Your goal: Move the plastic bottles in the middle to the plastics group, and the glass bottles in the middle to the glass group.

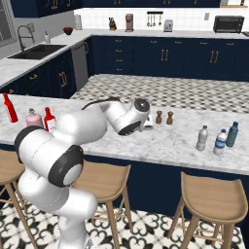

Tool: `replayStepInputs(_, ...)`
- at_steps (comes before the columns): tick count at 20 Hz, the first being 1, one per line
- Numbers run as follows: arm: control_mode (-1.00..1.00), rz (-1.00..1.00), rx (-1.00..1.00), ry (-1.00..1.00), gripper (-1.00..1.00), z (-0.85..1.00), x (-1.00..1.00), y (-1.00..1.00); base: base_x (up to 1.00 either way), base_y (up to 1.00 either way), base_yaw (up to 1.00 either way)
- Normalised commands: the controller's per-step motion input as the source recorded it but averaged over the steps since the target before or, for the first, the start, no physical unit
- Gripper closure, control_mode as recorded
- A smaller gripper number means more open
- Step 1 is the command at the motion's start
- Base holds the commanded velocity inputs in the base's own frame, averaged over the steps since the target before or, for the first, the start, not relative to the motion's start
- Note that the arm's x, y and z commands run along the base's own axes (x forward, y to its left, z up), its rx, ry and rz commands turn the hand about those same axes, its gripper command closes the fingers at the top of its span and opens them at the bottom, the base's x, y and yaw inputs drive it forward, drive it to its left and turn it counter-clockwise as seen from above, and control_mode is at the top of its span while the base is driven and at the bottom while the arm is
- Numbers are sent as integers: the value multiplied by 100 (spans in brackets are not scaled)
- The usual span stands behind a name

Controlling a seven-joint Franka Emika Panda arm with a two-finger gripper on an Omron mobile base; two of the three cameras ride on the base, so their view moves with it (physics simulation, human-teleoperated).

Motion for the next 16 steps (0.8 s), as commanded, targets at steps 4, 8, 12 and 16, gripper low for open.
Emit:
replayStepInputs(4, -100, 40, -12, 4, -100, 36, 6, 72, 0, 0, 0)
replayStepInputs(8, -100, 8, -13, 14, -100, 20, 9, 68, 0, 0, 0)
replayStepInputs(12, -100, 0, -13, 15, -100, 2, 51, 78, 0, 0, 0)
replayStepInputs(16, -100, -1, -6, 8, -100, -4, 86, 78, 0, 0, 0)
